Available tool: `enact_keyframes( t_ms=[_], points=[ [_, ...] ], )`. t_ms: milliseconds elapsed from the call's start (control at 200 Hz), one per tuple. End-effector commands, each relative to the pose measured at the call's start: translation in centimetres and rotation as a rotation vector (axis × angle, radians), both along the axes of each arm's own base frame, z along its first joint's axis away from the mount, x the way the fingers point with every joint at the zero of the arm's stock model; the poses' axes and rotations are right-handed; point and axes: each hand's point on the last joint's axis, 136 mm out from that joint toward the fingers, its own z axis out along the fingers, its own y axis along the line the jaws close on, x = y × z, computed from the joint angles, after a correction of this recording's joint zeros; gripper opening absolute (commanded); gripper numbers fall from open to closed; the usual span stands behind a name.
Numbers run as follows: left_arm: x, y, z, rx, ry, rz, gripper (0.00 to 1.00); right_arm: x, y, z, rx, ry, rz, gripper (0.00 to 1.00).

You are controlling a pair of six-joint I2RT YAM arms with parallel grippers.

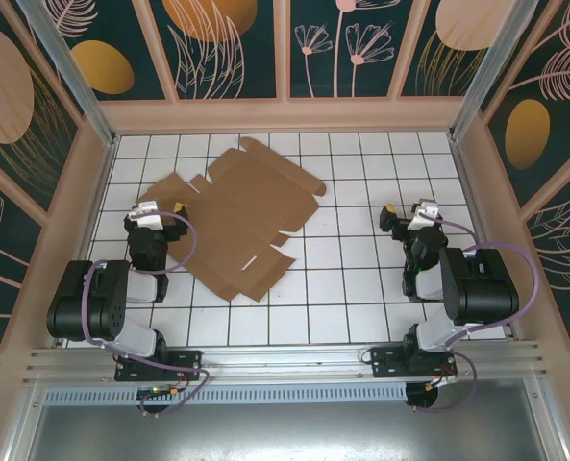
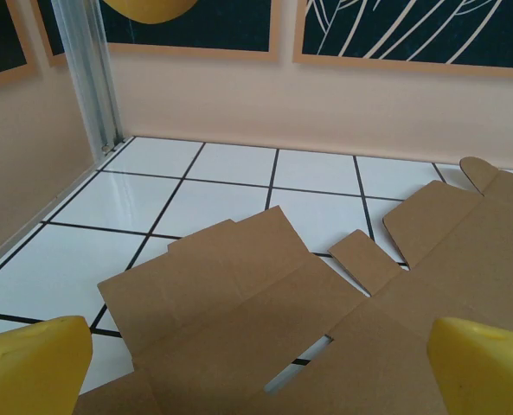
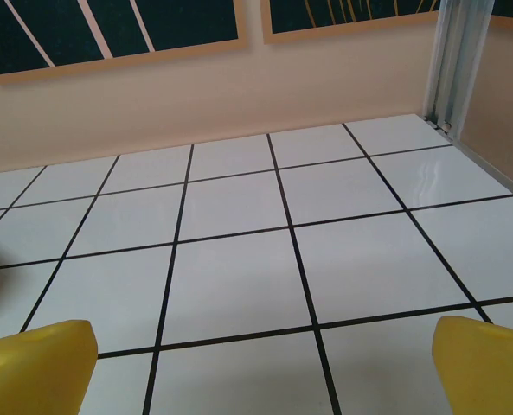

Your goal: Fold the paper box

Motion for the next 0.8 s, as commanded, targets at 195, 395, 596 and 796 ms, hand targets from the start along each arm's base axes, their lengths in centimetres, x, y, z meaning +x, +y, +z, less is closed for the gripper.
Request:
enact_keyframes(
  t_ms=[195,395,596,796],
  points=[
    [0.09,-0.12,0.85,0.007,-0.032,-0.004,0.99,0.22,-0.20,0.71,0.001,-0.024,-0.005,0.99],
    [0.15,-0.16,0.86,0.007,-0.032,-0.005,0.99,0.24,-0.22,0.80,0.001,-0.027,-0.005,0.99],
    [0.17,-0.17,0.75,0.006,-0.028,-0.006,0.99,0.23,-0.26,0.73,0.003,-0.025,-0.003,0.99],
    [0.08,-0.19,0.85,0.006,-0.033,-0.006,0.99,0.18,-0.23,0.72,0.006,-0.025,-0.002,0.99]
  ],
)
